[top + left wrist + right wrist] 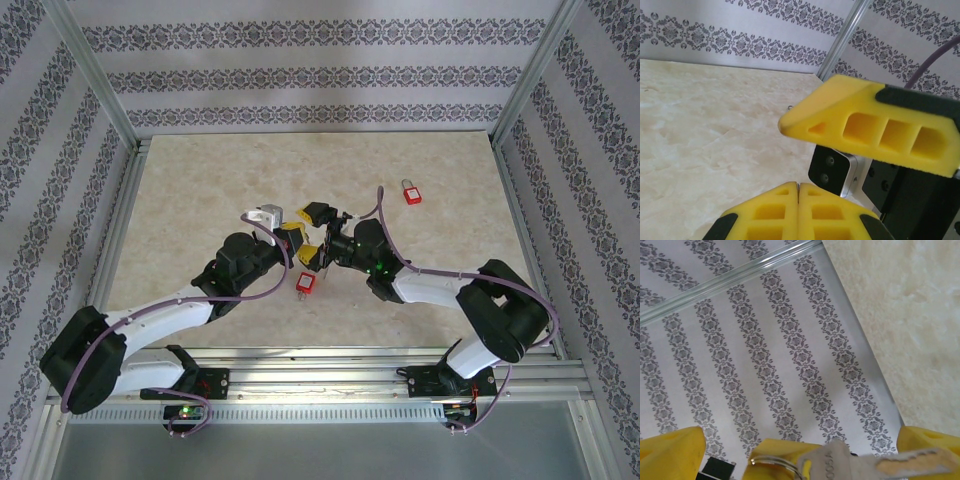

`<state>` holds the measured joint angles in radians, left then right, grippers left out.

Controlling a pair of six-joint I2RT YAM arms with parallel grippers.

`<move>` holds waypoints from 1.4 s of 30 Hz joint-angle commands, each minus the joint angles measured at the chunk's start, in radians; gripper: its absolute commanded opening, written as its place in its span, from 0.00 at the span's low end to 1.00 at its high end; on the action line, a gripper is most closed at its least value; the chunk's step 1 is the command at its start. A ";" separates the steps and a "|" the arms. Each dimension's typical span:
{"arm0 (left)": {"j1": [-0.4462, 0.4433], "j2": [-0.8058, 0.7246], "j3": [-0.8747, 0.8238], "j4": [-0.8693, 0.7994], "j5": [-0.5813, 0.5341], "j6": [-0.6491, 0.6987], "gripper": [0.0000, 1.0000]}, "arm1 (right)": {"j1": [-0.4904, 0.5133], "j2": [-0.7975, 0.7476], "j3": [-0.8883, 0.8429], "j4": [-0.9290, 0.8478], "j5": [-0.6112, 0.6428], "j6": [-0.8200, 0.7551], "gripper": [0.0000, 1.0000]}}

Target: Unlock with the key

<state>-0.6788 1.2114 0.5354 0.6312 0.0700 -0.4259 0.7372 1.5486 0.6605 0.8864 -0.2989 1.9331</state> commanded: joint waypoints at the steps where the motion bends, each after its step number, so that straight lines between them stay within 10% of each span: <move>1: 0.005 -0.009 -0.008 0.073 0.013 -0.017 0.00 | 0.002 0.022 0.018 0.083 0.030 0.020 0.97; 42: 0.005 -0.113 -0.097 0.033 0.016 -0.068 0.00 | -0.051 0.022 -0.029 0.086 0.040 -0.009 0.55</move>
<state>-0.6788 1.1202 0.4507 0.6434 0.0746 -0.4793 0.6956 1.5646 0.6388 0.9295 -0.2737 1.9381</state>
